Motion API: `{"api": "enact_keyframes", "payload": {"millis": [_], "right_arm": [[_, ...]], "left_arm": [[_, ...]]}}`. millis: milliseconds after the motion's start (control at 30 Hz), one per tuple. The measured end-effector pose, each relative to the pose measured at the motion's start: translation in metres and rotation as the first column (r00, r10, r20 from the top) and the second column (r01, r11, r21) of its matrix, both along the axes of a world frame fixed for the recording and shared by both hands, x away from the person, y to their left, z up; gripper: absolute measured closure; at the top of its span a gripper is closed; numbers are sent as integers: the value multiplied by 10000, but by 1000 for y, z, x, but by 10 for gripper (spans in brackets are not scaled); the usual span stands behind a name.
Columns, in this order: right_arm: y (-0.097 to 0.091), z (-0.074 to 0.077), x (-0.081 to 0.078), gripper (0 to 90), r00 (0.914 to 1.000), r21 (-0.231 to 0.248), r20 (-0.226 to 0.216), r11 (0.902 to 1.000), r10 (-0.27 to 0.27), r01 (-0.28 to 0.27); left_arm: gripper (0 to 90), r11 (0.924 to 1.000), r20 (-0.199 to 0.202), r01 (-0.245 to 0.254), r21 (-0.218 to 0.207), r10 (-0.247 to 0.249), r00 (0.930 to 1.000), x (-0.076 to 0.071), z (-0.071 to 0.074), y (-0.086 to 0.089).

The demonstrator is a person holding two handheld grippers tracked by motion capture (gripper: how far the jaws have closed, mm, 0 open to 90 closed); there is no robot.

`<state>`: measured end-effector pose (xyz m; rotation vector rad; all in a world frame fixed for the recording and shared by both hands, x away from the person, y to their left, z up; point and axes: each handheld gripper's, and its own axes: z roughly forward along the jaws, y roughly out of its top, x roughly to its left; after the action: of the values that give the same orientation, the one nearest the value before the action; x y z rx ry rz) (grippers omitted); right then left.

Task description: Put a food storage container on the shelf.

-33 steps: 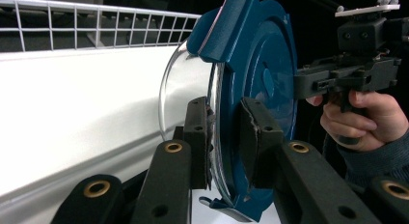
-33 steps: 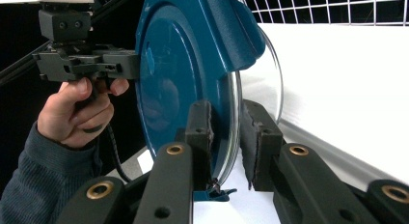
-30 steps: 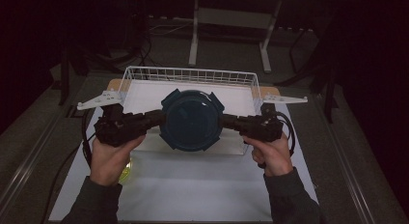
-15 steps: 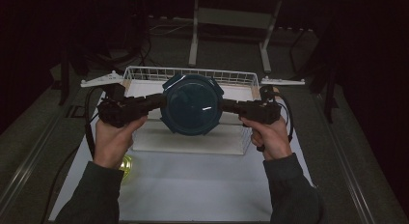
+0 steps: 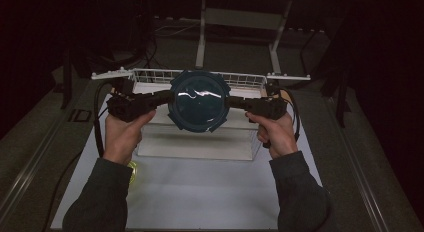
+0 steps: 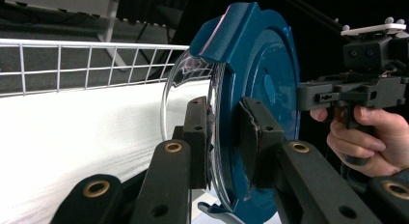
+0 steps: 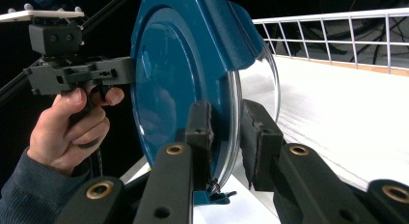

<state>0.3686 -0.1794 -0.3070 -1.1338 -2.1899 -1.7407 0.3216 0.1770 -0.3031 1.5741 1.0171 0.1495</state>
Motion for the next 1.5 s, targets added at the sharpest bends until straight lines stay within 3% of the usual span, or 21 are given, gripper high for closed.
{"api": "enact_keyframes", "payload": {"millis": [533, 700, 967, 1100, 1200, 1300, 1367, 1500], "right_arm": [[3, -7, 12, 743, 9994, 46, -320, 9999, -121, 122], [7, -8, 18, 721, 9985, 60, -306, 9989, -464, 466], [14, -6, 25, 678, 9967, -193, -410, 9974, -707, 700], [16, -8, 32, 641, 9939, -104, -800, 9971, -757, 751], [17, -13, 38, 597, 9885, -27, -1276, 9967, -808, 811], [13, -21, 44, 590, 9796, 423, -1856, 9954, -769, 861], [13, -22, 43, 608, 9803, 45, -1406, 9900, -1387, 1407], [17, -14, 41, 635, 9819, -585, -1001, 9861, -1605, 1552]], "left_arm": [[746, 9995, -217, -188, -253, 183, 9996, 10, -8, 2], [720, 9977, -70, -673, -92, 672, 9977, 14, -10, -1], [732, 9884, 51, -1393, 609, 1392, 9902, 25, -7, -5], [749, 9788, -91, -1772, 1028, 1791, 9838, 33, -10, -8], [768, 9790, -107, -1767, 1018, 1787, 9838, 37, -15, -9], [762, 9767, 5, -1872, 1055, 1882, 9821, 38, -16, -13], [750, 9735, 145, -1893, 1282, 1890, 9819, 38, -17, -16], [751, 9701, 364, -2015, 1352, 1984, 9795, 36, -18, -18]]}}
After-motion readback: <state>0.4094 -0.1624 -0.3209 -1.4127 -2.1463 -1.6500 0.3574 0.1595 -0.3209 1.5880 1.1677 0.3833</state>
